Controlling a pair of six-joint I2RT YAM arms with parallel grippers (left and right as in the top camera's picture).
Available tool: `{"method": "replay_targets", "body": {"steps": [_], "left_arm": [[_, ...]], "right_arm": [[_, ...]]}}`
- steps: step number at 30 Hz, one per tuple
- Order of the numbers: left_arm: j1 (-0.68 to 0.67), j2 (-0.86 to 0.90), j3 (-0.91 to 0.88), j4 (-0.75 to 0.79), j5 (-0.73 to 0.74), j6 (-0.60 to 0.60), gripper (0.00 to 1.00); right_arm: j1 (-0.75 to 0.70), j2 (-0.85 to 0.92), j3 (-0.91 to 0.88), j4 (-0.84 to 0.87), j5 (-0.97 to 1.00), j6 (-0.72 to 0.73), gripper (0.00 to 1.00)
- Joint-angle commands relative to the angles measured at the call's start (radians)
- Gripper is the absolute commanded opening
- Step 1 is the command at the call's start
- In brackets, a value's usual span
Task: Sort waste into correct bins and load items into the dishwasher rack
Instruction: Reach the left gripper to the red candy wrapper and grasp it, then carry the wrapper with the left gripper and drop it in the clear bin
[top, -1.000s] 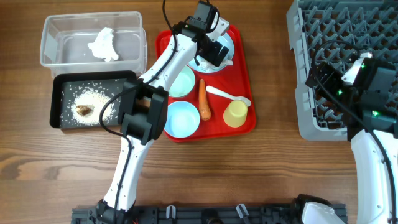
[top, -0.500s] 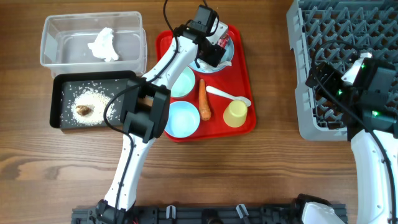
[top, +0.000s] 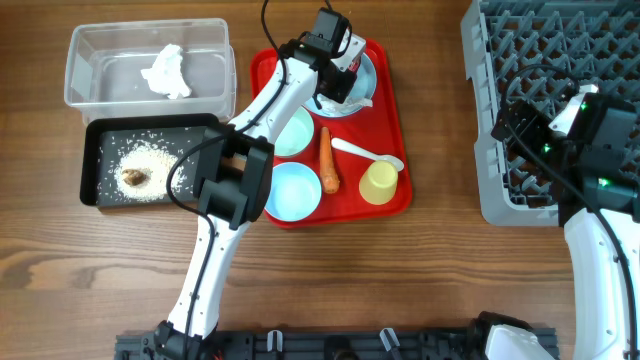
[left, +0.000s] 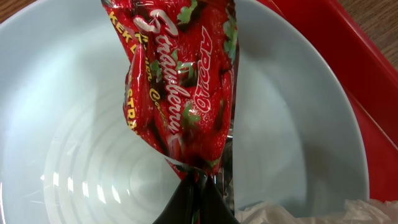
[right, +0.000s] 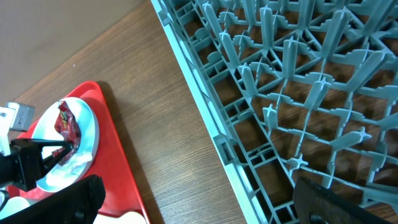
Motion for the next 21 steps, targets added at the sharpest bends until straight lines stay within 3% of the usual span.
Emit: {"method": "replay_targets", "body": {"steps": [1, 5, 12, 17, 21], "left_arm": [[-0.002, -0.024, 0.004, -0.005, 0.008, -0.056, 0.04], [0.007, -0.104, 0.004, -0.008, -0.017, -0.095, 0.04], [0.058, -0.277, 0.004, -0.085, -0.222, -0.101, 0.04], [0.147, -0.349, 0.004, -0.175, -0.376, -0.165, 0.04], [0.255, -0.342, 0.004, -0.237, -0.373, -0.242, 0.04]], "right_arm": [[-0.002, 0.007, 0.011, 0.002, -0.017, 0.008, 1.00], [-0.002, 0.007, 0.011, 0.002, -0.016, 0.007, 1.00], [-0.002, 0.007, 0.011, 0.003, -0.016, 0.007, 1.00], [-0.002, 0.007, 0.011, 0.003, -0.017, 0.008, 1.00], [-0.002, 0.007, 0.011, 0.003, -0.017, 0.008, 1.00]]}}
